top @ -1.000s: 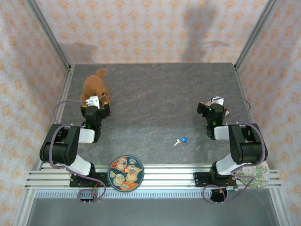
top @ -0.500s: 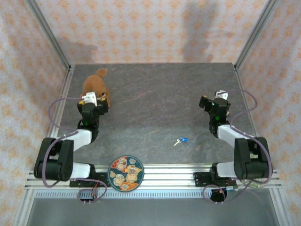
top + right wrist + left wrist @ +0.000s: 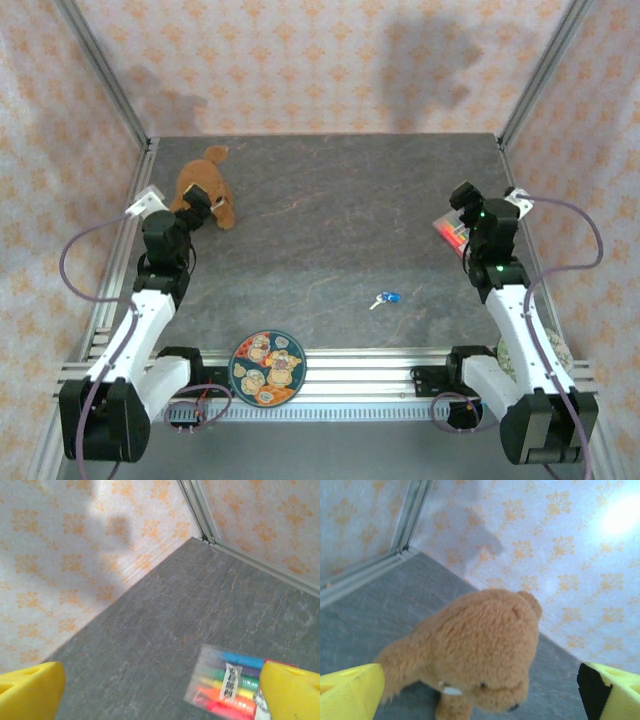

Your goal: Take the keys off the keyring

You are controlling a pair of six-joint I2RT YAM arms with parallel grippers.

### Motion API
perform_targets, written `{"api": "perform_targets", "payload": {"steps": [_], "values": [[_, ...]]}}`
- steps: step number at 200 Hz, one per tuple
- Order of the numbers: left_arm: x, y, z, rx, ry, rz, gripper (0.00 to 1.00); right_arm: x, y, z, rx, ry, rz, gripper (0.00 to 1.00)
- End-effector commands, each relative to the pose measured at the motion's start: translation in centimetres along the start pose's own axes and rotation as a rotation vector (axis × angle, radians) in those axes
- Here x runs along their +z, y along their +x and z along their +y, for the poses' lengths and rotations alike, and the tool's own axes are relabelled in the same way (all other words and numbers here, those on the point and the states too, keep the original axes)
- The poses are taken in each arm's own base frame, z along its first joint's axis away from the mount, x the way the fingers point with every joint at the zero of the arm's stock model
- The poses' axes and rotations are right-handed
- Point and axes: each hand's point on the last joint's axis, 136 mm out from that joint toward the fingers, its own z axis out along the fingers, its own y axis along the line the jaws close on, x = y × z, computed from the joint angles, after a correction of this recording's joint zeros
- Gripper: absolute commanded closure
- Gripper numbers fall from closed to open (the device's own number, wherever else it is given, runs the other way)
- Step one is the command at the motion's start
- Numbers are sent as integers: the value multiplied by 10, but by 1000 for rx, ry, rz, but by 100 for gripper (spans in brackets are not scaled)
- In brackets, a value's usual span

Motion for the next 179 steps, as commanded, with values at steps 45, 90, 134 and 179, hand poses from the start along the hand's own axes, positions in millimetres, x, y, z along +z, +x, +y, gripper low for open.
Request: {"api": "perform_targets", "payload": {"steps": [45,90,134,179], "values": [[-43,59,-55,-115,233,463,25,-27,91,-9,-33,60,573,30],[-76,114,-82,-22,336,666,28,-48,149,-20,-142,121,785,46],[-101,178,-93,26,397,809,29,-63,200,-32,-250,173,931,50],[-117,212,-89,92,389,883,29,-70,251,-30,-291,157,1021,47]]}}
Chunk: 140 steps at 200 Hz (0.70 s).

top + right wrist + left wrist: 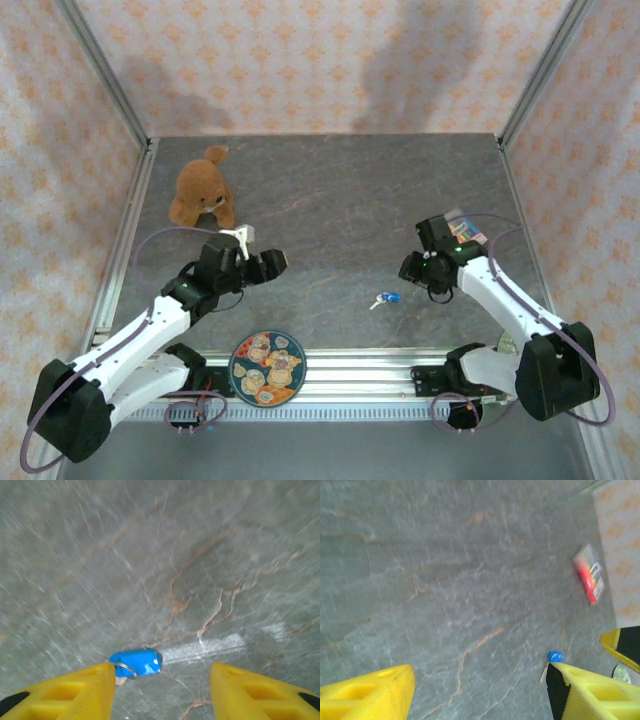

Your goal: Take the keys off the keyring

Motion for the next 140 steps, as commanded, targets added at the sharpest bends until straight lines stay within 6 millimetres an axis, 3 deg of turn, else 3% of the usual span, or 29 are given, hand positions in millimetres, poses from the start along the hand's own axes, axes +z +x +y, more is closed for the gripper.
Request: {"api": "perform_targets", "payload": {"steps": [1,31,69,140], "values": [[3,1,-2,3,-6,-15,29,15,11,5,5,11,26,47],[8,7,-8,11,3,-3,29,30,21,21,-36,3,57,47],[16,13,-9,3,3,11,29,39,27,34,-68,2,90,58],[19,20,-6,5,-9,18,29,43,34,38,-93,4,109,62]]}}
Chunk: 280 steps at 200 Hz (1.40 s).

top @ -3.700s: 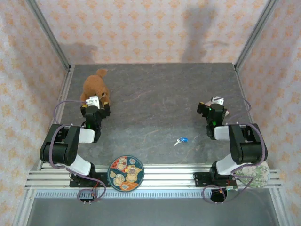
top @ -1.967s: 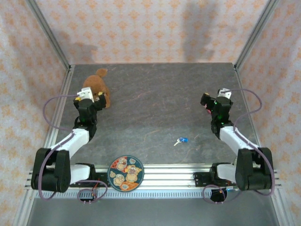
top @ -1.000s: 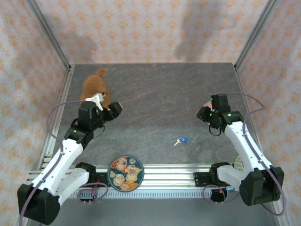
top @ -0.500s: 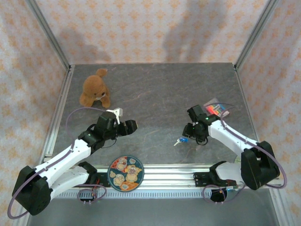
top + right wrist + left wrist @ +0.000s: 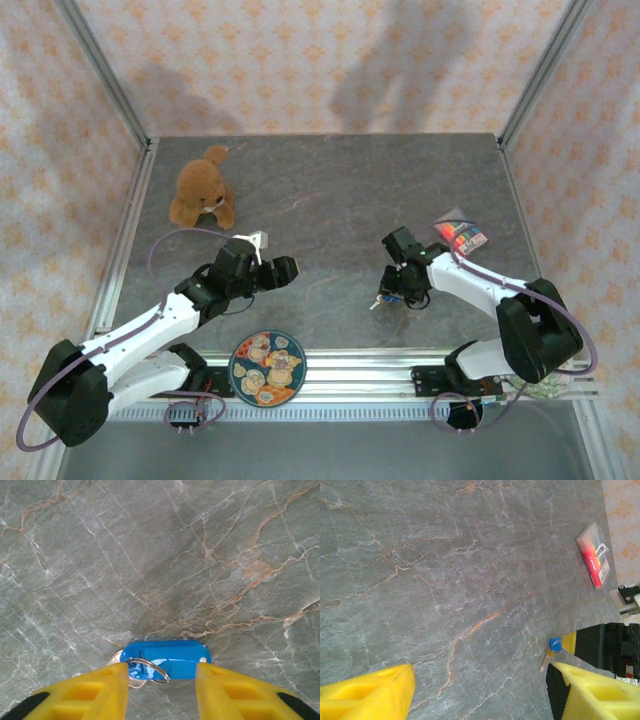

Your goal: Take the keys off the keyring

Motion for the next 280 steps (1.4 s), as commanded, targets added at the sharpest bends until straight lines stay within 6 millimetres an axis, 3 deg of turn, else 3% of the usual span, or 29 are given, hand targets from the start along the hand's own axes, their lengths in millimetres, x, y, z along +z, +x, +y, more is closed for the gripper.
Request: {"api": "perform_targets", "payload": {"steps": [1,66,123,162,204,249,271,280], "values": [[2,0,3,-4,-10,-24,29,-3,-4,8,0,-14,-18,62],[2,2,7,-11,-16,-28,29,4,-4,11,-13,6,-3,63],[2,3,9,-13,-21,-30,29,2,-3,17,-16,-12,1,90],[4,2,7,-9,-17,-26,29,-1,-5,20,-16,-23,-2,100],[6,2,6,-12,-13,-22,29,-10,-12,26,-19,-34,-23,100],[5,1,4,-1,-9,-28,29,-34,-21,33,-42,-51,-69,100],[6,3,5,-2,-11,-24,29,-27,-18,24,-31,-13,-56,67],[6,3,6,-4,-12,-24,29,-22,-16,20,-17,-2,-57,60]]}}
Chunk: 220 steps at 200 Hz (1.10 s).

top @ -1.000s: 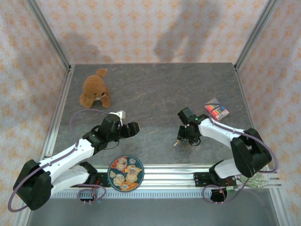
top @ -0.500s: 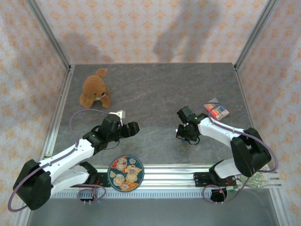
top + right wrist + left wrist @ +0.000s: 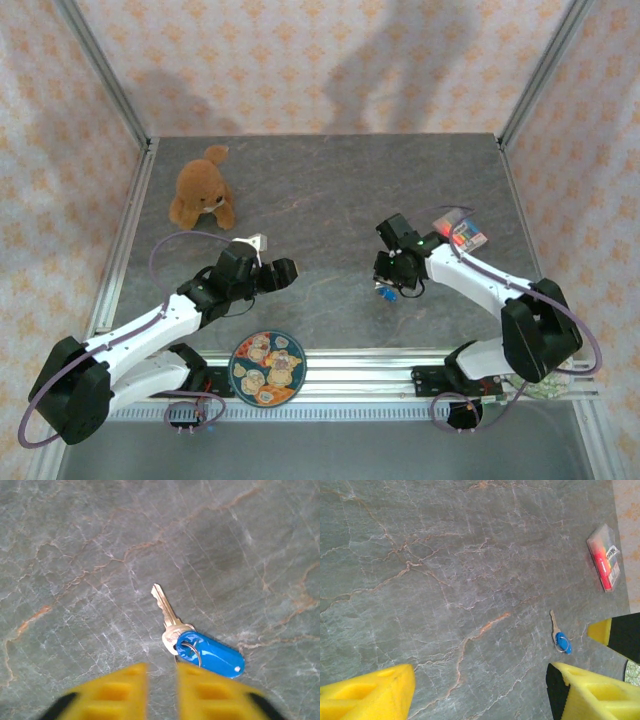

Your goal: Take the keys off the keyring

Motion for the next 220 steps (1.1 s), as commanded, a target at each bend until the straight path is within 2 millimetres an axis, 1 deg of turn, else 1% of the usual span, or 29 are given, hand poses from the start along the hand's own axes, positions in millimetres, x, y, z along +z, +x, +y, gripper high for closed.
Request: {"api": "perform_targets", "payload": {"steps": [1,38,54,64,80,91,123,148,177,220], "values": [[1,-1,-3,10,10,-18,29,3,7,-17,5,71,4,60],[0,1,-4,11,22,-14,29,17,15,-19,27,59,33,57],[0,4,-10,22,60,-3,30,21,16,-20,33,59,40,61],[0,6,-18,33,106,8,30,23,18,-19,39,53,49,62],[0,11,-32,47,178,37,30,28,21,-19,47,51,64,63],[1,15,-37,57,194,56,30,30,22,-20,50,56,70,63],[5,18,-34,81,154,66,30,33,24,-21,54,62,74,63],[5,18,-33,85,145,62,30,36,24,-20,55,64,75,67],[3,18,-30,86,134,48,30,40,26,-21,57,72,88,68],[1,19,-26,83,124,42,30,44,26,-22,59,82,88,80]]}}
